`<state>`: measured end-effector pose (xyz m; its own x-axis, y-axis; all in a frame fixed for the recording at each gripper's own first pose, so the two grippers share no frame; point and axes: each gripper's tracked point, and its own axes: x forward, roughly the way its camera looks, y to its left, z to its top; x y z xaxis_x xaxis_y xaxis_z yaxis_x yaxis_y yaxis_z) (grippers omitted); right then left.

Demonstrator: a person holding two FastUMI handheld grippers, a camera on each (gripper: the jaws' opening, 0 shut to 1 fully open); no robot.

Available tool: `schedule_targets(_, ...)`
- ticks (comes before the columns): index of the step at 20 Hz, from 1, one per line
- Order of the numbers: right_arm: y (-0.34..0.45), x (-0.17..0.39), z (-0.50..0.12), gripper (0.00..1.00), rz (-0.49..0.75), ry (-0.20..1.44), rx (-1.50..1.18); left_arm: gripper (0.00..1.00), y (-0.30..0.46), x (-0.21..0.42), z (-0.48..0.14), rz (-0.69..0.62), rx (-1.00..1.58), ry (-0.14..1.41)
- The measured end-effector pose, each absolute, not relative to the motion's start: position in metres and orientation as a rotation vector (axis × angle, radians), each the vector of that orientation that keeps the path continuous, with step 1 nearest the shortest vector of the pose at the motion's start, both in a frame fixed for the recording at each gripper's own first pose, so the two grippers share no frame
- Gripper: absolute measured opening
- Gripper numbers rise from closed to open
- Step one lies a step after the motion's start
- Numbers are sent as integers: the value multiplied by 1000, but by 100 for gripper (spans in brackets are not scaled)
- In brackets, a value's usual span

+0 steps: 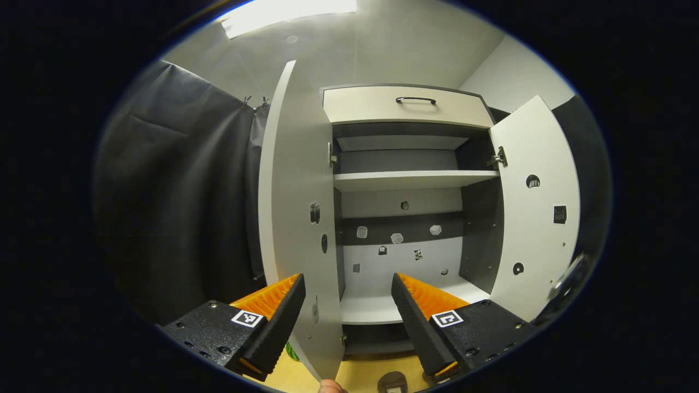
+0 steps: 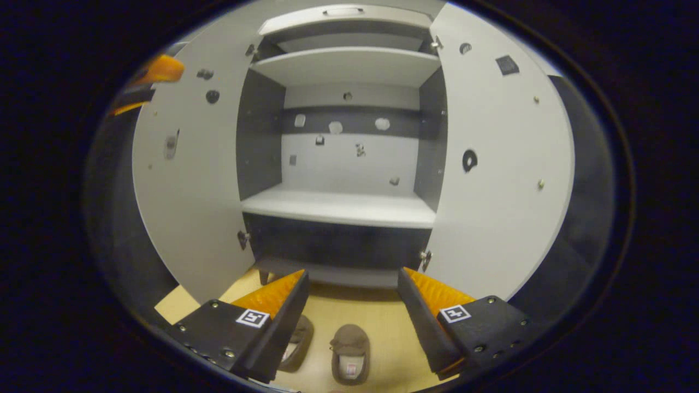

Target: Grab one shoe with the right hand and put it into the shoe cabinet, grab the other shoe with the left hand and put it into the shoe cabinet; then close the right door with the right hand and the left door with the left hand.

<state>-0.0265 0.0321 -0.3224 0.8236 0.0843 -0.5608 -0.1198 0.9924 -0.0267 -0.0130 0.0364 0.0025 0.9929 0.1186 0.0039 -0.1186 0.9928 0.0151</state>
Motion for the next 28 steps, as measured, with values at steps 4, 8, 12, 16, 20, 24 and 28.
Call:
schedule_targets(4,39,-66,-425,90,169,794,-111,93,49,-17,2,155,24,3)
schedule_targets(8,45,-106,-494,83,222,942,-126,94,59,-23,0,185,35,10)
schedule_targets(12,47,-127,-535,69,243,1025,-134,95,69,-28,0,220,50,18)
schedule_targets(16,46,-131,-567,41,244,1075,-170,95,77,-33,1,248,60,17)
schedule_targets(20,45,-136,-579,42,262,1109,-225,95,85,-35,3,269,52,17)
schedule_targets(24,35,-131,-582,11,234,1089,-332,95,91,-35,1,284,41,16)
schedule_targets(28,34,-127,-586,1,236,1083,-303,95,94,-34,0,293,30,17)
